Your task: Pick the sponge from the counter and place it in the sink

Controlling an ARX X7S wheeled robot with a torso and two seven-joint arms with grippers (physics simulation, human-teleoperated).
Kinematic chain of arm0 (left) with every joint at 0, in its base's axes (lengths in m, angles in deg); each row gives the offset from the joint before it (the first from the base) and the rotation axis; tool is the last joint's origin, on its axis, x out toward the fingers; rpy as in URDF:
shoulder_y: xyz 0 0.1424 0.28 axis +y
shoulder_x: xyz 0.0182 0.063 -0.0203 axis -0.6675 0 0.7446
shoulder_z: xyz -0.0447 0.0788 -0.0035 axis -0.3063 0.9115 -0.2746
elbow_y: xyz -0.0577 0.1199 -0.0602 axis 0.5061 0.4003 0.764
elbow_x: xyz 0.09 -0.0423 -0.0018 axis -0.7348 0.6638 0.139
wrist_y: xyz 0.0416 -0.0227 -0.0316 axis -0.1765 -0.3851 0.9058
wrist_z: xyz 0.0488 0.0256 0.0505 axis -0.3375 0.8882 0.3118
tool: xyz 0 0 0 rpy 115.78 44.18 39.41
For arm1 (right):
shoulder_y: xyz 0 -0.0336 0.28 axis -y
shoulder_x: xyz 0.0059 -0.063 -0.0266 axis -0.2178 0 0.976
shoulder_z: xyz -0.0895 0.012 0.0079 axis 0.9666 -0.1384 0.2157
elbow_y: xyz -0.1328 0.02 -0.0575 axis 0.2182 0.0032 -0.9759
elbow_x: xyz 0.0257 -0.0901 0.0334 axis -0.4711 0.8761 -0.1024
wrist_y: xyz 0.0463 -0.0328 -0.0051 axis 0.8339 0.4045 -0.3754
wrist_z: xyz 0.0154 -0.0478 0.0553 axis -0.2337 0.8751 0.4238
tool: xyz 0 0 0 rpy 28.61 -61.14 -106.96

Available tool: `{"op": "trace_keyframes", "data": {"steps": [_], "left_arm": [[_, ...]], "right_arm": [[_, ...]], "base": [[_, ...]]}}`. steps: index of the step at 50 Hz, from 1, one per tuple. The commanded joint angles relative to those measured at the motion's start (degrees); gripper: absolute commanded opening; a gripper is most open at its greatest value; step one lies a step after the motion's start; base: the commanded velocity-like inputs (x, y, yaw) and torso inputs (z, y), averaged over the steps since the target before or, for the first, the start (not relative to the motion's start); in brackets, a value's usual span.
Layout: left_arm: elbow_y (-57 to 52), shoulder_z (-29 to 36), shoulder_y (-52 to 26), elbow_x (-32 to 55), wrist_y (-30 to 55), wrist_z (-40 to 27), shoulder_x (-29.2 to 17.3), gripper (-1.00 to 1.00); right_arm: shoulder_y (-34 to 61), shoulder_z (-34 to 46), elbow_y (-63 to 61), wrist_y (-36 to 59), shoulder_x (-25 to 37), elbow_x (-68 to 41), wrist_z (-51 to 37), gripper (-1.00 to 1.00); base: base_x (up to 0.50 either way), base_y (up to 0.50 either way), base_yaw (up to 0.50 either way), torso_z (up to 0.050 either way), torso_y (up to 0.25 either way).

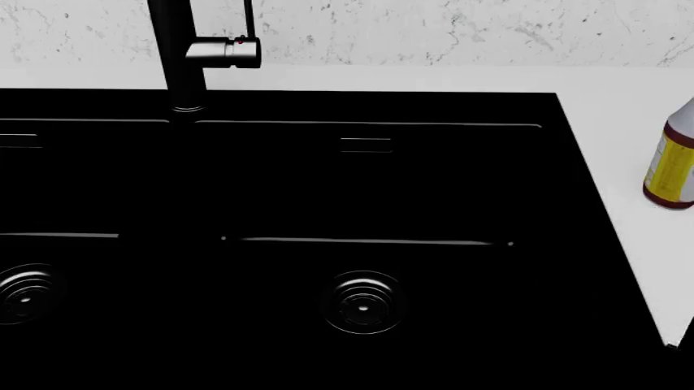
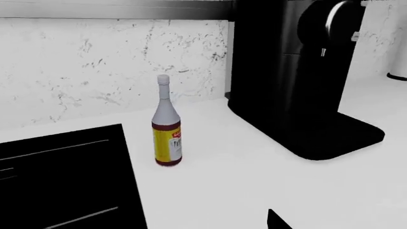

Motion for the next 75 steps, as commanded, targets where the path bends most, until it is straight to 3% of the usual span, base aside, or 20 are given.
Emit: {"op": "trace_keyframes", "data": {"steps": [1, 8, 27, 46, 75], "left_arm": [[0.1, 0.1, 0.4, 0.1, -0.4, -0.2, -0.1, 1.00], [0.5, 0.4, 0.3, 0.3, -0.4, -0.2, -0.1, 1.00], [1.4, 1.7, -0.2, 0.4, -0.4, -0.6, -0.3, 1.00], [2.3, 2.4, 0.1, 0.2, -1.1, -1.0, -0.5, 1.00], [4.3, 3.4, 0.1, 0.5, -2.4, -1.2, -0.5, 1.00]], "right_arm": [[-8.3, -9.4, 0.3, -2.5, 3.4, -7.2, -4.2, 1.00], [-12.4, -14.5, 0.7, -3.4, 4.4, -9.2, -5.2, 1.00], [-19.5, -18.0, 3.3, -6.0, 5.3, -13.8, -8.8, 1.00], [-15.3, -10.1, 7.4, -2.6, -0.3, 1.1, 2.0, 1.00], [-8.0, 5.0, 16.0, -4.0, 2.5, 11.1, 3.3, 1.00]], "base": [[0.00, 0.00, 0.00, 0.000, 0.000], [0.00, 0.00, 0.00, 0.000, 0.000], [0.00, 0.00, 0.00, 0.000, 0.000], [0.00, 0.00, 0.00, 0.000, 0.000], [0.00, 0.00, 0.00, 0.000, 0.000]]}}
